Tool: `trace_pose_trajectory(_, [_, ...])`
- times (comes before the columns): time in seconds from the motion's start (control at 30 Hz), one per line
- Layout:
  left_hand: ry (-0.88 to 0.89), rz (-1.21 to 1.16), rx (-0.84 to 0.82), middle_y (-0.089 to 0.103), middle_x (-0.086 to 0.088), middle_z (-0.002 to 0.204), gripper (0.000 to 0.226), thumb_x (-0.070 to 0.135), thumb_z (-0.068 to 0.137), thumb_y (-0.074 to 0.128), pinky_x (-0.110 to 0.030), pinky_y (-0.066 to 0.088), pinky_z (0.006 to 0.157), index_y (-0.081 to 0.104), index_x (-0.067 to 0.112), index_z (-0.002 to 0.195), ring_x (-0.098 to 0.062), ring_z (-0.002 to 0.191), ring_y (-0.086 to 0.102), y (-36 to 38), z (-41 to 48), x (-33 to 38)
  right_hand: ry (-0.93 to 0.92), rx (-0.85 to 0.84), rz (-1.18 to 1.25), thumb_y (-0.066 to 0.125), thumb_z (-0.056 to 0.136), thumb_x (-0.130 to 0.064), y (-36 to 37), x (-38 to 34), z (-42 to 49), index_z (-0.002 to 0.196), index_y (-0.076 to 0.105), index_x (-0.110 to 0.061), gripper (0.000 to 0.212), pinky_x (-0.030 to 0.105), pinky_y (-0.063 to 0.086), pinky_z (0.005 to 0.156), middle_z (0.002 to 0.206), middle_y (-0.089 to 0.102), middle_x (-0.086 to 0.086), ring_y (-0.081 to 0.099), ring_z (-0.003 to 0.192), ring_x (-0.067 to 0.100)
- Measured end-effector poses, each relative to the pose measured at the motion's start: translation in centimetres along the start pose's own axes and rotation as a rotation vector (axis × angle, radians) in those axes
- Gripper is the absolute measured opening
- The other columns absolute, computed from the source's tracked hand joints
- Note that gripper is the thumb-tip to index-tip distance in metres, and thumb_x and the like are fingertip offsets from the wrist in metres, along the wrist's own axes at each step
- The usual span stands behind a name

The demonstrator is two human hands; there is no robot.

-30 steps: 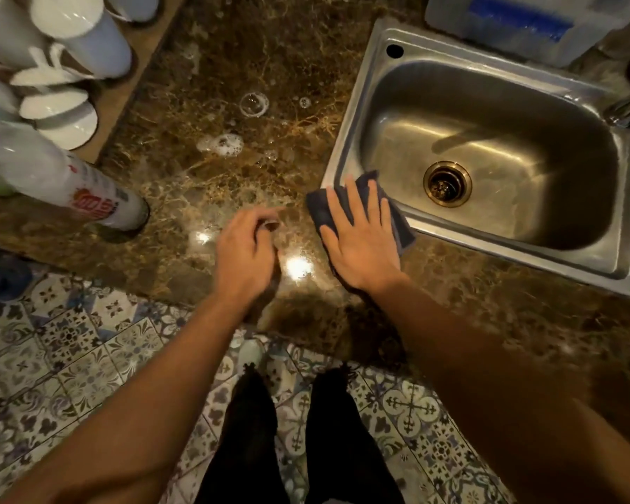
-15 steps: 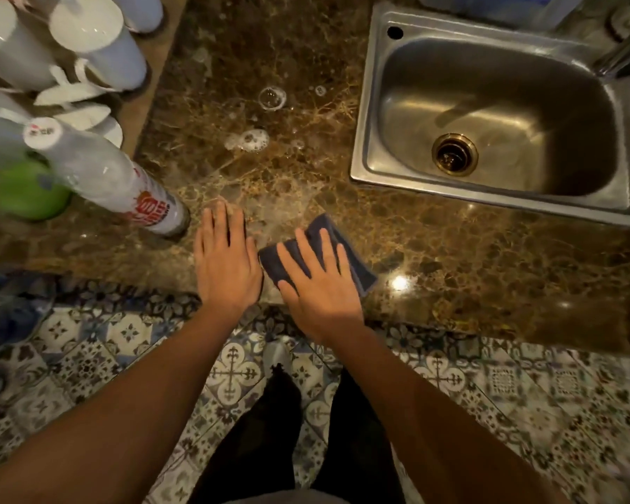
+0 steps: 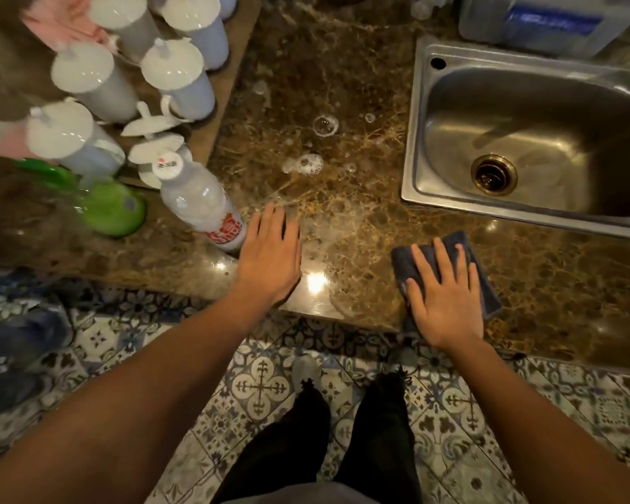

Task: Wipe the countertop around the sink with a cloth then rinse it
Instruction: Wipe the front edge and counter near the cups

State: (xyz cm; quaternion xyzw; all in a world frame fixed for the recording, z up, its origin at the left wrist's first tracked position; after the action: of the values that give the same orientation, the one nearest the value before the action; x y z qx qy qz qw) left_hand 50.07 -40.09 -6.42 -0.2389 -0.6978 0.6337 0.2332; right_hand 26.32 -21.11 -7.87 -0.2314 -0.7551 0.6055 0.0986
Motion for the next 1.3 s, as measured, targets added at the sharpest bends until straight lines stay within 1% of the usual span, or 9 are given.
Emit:
trace_pose_trajectory(0.13, [-0.07,0.079,-0.016,0.06,-0.018,0.109,0.038,0.035,0.099,0.036,-0.052,0.037,0.103,0.059,0.006,0.109,-0.037,0.103,0.053,-1.5,1.4,-1.1,0.033,0.011,0.016,0.014,0.099,-0.059,-0.1,-0.5,0.2,0.16,0.019,-0.034,0.066,0.055,0.008,0.123,0.169,0.012,0.004,0.003,0.155,0.036])
trace_pose_trajectory(0.3, [-0.127,0.112,0.007,0.058,-0.017,0.105,0.037,0.041,0.097,0.043,-0.056,0.038,0.099,0.057,0.008,0.106,-0.038,0.098,0.053,-0.7,-0.2,-1.3,0.093,0.018,0.031,0.014,0.098,-0.058,-0.3,-1.4,0.6,0.16,0.019,-0.034,0.067,0.056,0.007,0.122,0.168,0.015,0.006,0.006,0.154,0.038])
trace_pose_trajectory(0.47, [-0.114,0.119,-0.034,0.055,-0.018,0.116,0.042,0.045,0.099,0.042,-0.061,0.033,0.105,0.055,0.009,0.117,-0.039,0.106,0.051,-0.6,-1.1,-2.8,0.135,0.024,0.039,0.011,0.096,-0.06,-0.2,-1.9,0.9,0.16,0.017,-0.033,0.069,0.056,0.005,0.123,0.169,0.012,0.006,0.003,0.155,0.038])
trace_pose_trajectory(0.6, [-0.117,0.111,0.0,0.045,-0.022,0.139,0.056,0.05,0.099,0.037,-0.064,0.025,0.112,0.045,0.01,0.137,-0.044,0.127,0.043,0.0,-2.1,-5.2,0.175,0.01,0.037,0.006,0.094,-0.062,-0.1,-2.7,1.1,0.161,0.011,-0.034,0.073,0.053,-0.001,0.124,0.17,0.004,0.004,-0.004,0.155,0.036])
trace_pose_trajectory(0.8, [-0.151,0.008,-0.084,0.037,-0.021,0.151,0.067,0.061,0.097,0.031,-0.07,0.018,0.114,0.04,0.015,0.144,-0.044,0.14,0.031,0.6,-3.1,-8.0,0.199,-0.022,0.021,0.006,0.094,-0.062,0.0,-5.2,1.9,0.161,0.006,-0.033,0.073,0.053,-0.003,0.123,0.17,-0.002,0.004,-0.008,0.155,0.036])
trace_pose_trajectory(1.0, [-0.171,-0.091,-0.071,0.026,-0.021,0.16,0.075,0.063,0.096,0.028,-0.064,0.008,0.12,0.033,0.014,0.152,-0.042,0.148,0.02,1.2,-4.0,-11.2,0.114,-0.054,0.024,0.0,0.091,-0.064,0.2,-10.3,2.7,0.161,0.002,-0.033,0.076,0.055,-0.006,0.123,0.17,-0.006,0.006,-0.012,0.154,0.038])
trace_pose_trajectory(1.1, [-0.22,-0.143,-0.056,0.015,-0.02,0.165,0.078,0.062,0.097,0.022,-0.059,0.005,0.123,0.025,0.013,0.158,-0.039,0.151,0.013,1.6,-4.1,-12.1,-0.01,-0.084,0.018,0.012,0.095,-0.067,0.8,-14.4,3.1,0.161,0.002,-0.033,0.074,0.057,-0.006,0.123,0.169,-0.006,0.007,-0.012,0.153,0.04])
trace_pose_trajectory(1.23, [-0.345,-0.211,0.01,0.014,-0.018,0.166,0.076,0.059,0.098,0.022,-0.053,0.006,0.124,0.025,0.012,0.158,-0.036,0.153,0.012,2.1,-3.3,-11.7,-0.305,0.021,0.079,0.033,0.1,-0.061,2.2,-20.2,1.6,0.156,0.034,-0.031,0.063,0.063,0.011,0.121,0.166,0.023,0.01,0.009,0.153,0.045])
trace_pose_trajectory(1.3, [-0.42,-0.238,0.039,0.018,-0.018,0.166,0.075,0.057,0.098,0.022,-0.051,0.008,0.125,0.028,0.01,0.157,-0.035,0.153,0.014,2.2,-2.8,-11.3,-0.442,0.033,0.095,0.038,0.103,-0.057,2.8,-21.3,1.3,0.153,0.041,-0.031,0.057,0.064,0.016,0.119,0.163,0.03,0.009,0.014,0.152,0.044])
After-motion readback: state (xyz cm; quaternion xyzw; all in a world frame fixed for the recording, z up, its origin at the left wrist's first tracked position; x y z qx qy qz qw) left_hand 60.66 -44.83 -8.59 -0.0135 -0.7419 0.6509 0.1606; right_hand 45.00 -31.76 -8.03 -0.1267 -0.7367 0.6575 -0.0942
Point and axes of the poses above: each hand's wrist, its own z-axis towards the middle knuckle, its own y-axis out of the palm, x = y × z, the point moved 1 cm from there along z, towards the middle knuckle
